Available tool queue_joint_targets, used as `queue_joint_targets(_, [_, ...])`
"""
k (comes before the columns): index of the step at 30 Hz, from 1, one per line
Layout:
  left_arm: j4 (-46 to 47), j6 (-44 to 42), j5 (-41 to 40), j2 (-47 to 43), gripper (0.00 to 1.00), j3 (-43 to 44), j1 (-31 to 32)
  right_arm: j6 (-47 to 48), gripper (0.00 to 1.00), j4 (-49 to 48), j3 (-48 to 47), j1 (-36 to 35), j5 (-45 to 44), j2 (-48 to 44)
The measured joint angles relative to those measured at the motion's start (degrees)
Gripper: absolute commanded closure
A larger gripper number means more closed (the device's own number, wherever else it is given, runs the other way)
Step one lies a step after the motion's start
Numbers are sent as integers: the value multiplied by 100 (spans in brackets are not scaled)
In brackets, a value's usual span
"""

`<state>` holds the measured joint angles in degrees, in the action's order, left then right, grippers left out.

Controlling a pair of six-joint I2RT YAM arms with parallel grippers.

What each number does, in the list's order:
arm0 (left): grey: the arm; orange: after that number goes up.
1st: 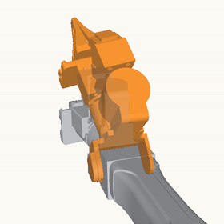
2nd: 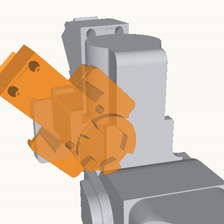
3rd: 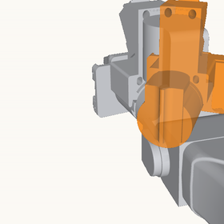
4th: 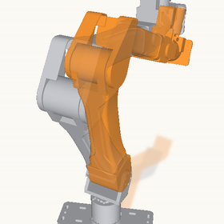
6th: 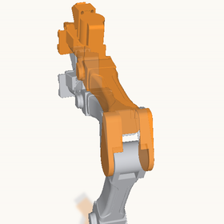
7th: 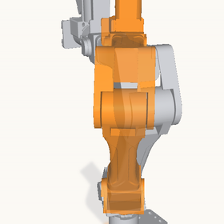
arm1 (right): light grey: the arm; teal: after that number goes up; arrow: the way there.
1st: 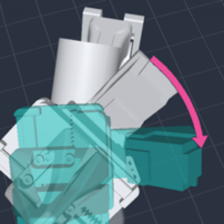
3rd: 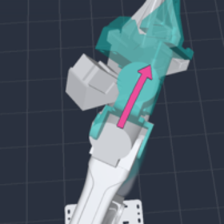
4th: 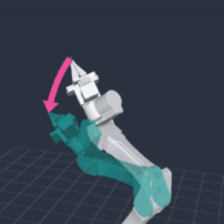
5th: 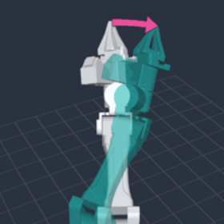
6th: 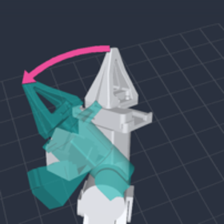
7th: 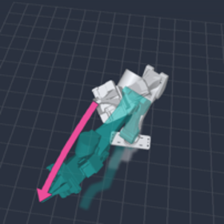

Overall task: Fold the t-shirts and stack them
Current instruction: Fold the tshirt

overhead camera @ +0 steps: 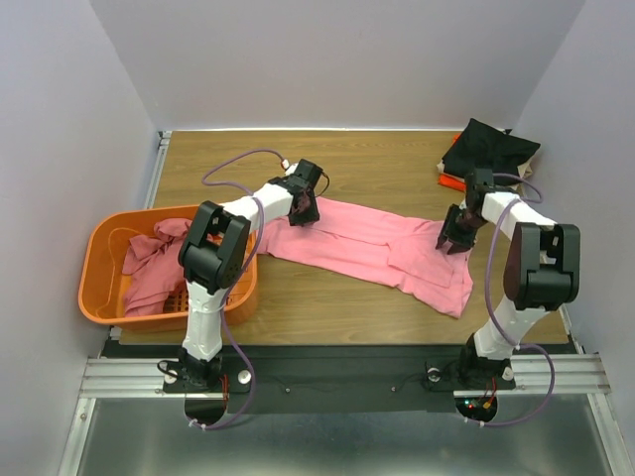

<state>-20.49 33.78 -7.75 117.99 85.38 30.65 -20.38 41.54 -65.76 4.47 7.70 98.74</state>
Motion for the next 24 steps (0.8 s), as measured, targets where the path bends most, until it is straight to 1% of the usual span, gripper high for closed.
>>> queue_joint_targets(4, [144, -37, 2, -52, 55, -120, 0, -22, 55, -66, 0, 111, -37, 328])
queue_joint_targets(10, [372, -79, 26, -188, 55, -376, 0, -44, 55, -72, -96, 638, 120, 494])
queue_joint_targets(16, [579, -70, 96, -498, 56, -868, 96, -39, 55, 177, -719, 796, 164, 977])
queue_joint_targets(19, [616, -26, 101, -691, 56, -1145, 251, -31, 55, 319, -1137, 798, 221, 1276])
queue_joint_targets(24, [603, 186, 85, -1075, 56, -1646, 686, -11, 54, 389, -1847, 820, 369, 1773])
